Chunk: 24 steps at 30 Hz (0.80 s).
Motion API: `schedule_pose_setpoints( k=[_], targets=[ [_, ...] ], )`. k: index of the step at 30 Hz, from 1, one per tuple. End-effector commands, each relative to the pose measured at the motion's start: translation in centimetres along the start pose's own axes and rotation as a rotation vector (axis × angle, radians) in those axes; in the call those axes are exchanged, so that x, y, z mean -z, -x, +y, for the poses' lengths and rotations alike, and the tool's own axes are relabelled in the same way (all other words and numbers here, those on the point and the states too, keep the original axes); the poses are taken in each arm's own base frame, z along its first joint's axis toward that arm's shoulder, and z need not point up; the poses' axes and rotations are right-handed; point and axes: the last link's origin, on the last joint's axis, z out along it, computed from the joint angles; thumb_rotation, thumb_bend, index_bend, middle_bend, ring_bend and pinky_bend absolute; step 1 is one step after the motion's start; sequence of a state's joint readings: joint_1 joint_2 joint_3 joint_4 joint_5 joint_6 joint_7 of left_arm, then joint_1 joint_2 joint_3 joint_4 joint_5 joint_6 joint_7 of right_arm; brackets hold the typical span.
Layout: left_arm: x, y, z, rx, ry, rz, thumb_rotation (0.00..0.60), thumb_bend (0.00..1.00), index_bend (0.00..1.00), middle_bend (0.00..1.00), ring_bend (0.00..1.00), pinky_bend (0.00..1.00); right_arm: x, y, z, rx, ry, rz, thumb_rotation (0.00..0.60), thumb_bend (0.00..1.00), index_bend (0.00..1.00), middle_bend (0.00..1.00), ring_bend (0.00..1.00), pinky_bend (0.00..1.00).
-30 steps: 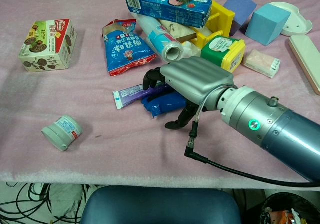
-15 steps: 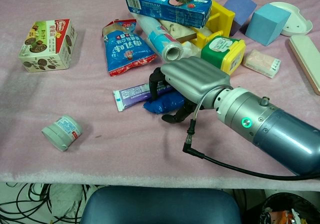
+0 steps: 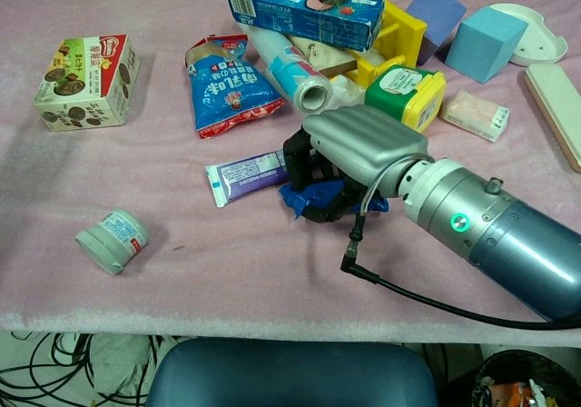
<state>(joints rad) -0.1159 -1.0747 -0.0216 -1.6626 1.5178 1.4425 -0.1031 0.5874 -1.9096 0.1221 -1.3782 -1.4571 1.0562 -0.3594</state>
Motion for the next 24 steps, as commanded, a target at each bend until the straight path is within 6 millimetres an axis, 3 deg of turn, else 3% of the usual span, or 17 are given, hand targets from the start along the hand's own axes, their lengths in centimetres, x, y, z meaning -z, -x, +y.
schedule_pose_setpoints(
  k=[1, 9, 18, 24],
  targets=[
    [0.0, 0.0, 0.0, -0.001, 0.001, 0.001, 0.6, 0.0, 0.0, 0.0, 0.0, 0.0, -0.1, -1.8, -0.2, -0.028, -0.013, 0.067, 0.6, 0.51, 0.75, 0.67, 0.65, 0.71],
    [0.0, 0.0, 0.0, -0.008, 0.005, 0.008, 0.6, 0.0, 0.0, 0.0, 0.0, 0.0, 1.9, -7.5, 0.5, -0.092, -0.013, 0.226, 0.6, 0.51, 0.75, 0.67, 0.65, 0.71],
    [0.2, 0.2, 0.2, -0.02, 0.015, 0.015, 0.6, 0.0, 0.0, 0.0, 0.0, 0.0, 8.4, -12.0, 2.7, -0.177, 0.05, 0.317, 0.6, 0.51, 0.75, 0.67, 0.65, 0.71],
    [0.4, 0.2, 0.4, -0.034, 0.021, 0.029, 0.6, 0.0, 0.0, 0.0, 0.0, 0.0, 12.2, -14.8, 2.9, -0.261, 0.06, 0.376, 0.6, 0.51, 0.75, 0.67, 0.65, 0.71]
  ],
)
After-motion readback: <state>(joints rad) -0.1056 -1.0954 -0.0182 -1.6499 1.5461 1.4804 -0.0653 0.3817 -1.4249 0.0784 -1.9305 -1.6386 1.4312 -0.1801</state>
